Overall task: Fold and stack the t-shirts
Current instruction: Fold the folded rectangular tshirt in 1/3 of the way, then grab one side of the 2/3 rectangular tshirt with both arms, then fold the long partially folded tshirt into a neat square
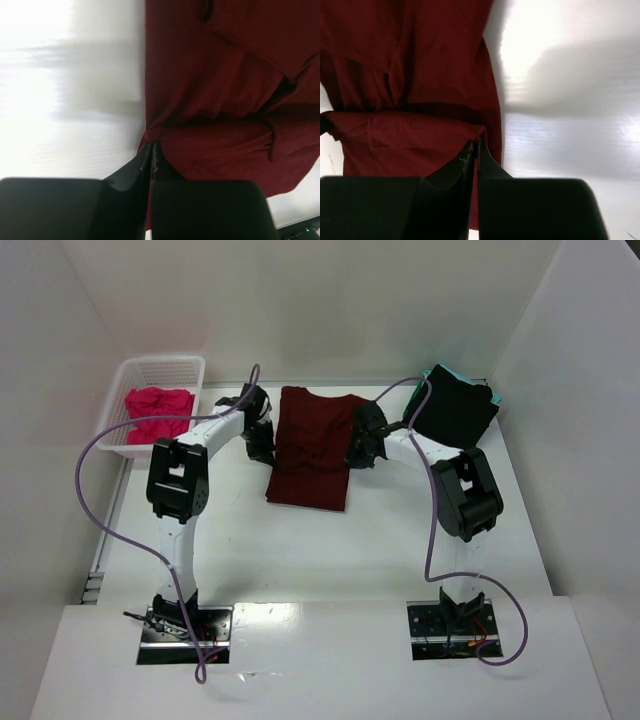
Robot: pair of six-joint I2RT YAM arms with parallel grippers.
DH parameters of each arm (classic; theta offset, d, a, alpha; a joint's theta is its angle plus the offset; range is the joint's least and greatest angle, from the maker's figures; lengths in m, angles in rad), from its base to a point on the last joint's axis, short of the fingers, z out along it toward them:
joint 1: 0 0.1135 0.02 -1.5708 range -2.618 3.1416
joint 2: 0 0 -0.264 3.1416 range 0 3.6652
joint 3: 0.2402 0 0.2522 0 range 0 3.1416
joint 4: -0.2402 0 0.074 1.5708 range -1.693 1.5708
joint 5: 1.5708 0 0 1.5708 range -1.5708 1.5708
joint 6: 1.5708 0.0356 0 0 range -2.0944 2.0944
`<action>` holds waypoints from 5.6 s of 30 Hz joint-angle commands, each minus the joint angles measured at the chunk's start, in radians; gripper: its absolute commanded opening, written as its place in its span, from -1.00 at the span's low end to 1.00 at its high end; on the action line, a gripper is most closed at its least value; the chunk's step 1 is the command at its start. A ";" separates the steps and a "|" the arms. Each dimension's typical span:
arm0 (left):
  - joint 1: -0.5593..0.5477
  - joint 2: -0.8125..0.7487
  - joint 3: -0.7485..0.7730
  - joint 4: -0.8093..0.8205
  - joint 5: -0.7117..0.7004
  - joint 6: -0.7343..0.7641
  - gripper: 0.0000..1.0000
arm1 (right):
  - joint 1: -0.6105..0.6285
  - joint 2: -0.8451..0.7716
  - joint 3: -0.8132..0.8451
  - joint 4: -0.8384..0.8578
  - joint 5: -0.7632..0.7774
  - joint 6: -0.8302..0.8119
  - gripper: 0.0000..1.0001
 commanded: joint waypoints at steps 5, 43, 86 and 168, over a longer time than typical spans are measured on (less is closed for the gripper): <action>0.058 0.065 0.132 0.008 0.079 0.082 -0.50 | -0.014 0.059 0.137 0.038 0.036 -0.029 -0.45; 0.060 -0.341 -0.444 0.111 0.158 0.153 0.41 | 0.165 -0.249 -0.278 0.083 0.001 0.164 0.11; 0.032 -0.258 -0.475 0.183 0.159 0.171 -1.00 | 0.202 -0.204 -0.355 0.158 0.095 0.192 -0.99; 0.031 -0.110 0.136 -0.048 0.006 0.094 0.92 | -0.037 -0.011 0.099 0.091 -0.046 -0.054 0.15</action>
